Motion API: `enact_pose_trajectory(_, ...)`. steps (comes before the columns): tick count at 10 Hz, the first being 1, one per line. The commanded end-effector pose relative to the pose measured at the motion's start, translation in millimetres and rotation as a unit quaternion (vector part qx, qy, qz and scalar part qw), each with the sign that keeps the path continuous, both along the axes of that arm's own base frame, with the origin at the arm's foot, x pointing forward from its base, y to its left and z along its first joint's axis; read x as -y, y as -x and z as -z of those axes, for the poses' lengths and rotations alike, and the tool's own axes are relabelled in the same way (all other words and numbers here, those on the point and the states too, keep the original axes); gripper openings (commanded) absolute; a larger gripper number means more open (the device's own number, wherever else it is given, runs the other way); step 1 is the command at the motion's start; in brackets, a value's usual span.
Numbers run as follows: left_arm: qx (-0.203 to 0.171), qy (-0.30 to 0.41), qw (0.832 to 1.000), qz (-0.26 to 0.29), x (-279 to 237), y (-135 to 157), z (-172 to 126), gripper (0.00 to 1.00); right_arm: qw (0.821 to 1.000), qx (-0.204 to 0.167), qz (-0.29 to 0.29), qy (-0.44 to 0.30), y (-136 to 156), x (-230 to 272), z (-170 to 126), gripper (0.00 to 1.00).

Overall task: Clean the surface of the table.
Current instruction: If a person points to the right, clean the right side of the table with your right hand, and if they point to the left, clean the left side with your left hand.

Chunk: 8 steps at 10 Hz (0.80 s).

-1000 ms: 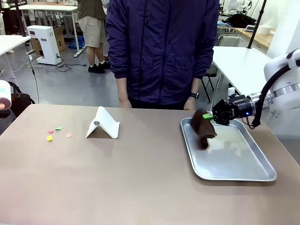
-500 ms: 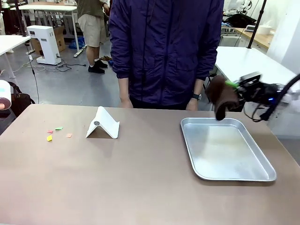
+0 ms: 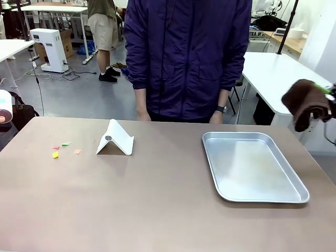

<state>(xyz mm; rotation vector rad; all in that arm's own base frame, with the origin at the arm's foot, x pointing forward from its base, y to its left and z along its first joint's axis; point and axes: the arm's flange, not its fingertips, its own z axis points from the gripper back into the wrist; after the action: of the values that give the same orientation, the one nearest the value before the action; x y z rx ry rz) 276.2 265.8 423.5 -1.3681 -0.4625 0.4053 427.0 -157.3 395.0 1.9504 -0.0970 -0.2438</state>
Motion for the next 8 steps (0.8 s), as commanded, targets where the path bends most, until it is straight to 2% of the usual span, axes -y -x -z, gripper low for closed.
enact_pose_trajectory(1, 0.000, -0.003, 1.000, 0.003, 0.6, 2.1, -1.9, 0.00, 0.999, 0.003, 0.044, -0.013, 26.9, 28.8, -1.1, 0.08)
enact_pose_trajectory(3, 0.000, -0.003, 1.000, 0.003, 0.6, 2.1, -1.9, 0.00, 0.997, 0.018, 0.068, -0.026, 50.9, 58.9, 4.9, 0.08)
enact_pose_trajectory(5, 0.000, -0.003, 1.000, 0.003, 0.6, 2.1, -1.9, 0.00, 0.997, 0.008, 0.079, 0.006, 43.4, 55.1, 17.6, 0.08)
enact_pose_trajectory(6, 0.000, -0.003, 1.000, 0.003, 0.6, 2.1, -1.9, 0.00, 0.997, 0.000, 0.079, -0.022, 48.4, 66.0, 6.1, 0.08)
enact_pose_trajectory(8, 0.000, -0.003, 1.000, 0.003, 0.6, 2.1, -1.9, 0.00, 0.997, 0.000, 0.079, -0.022, 48.4, 66.0, 6.1, 0.08)
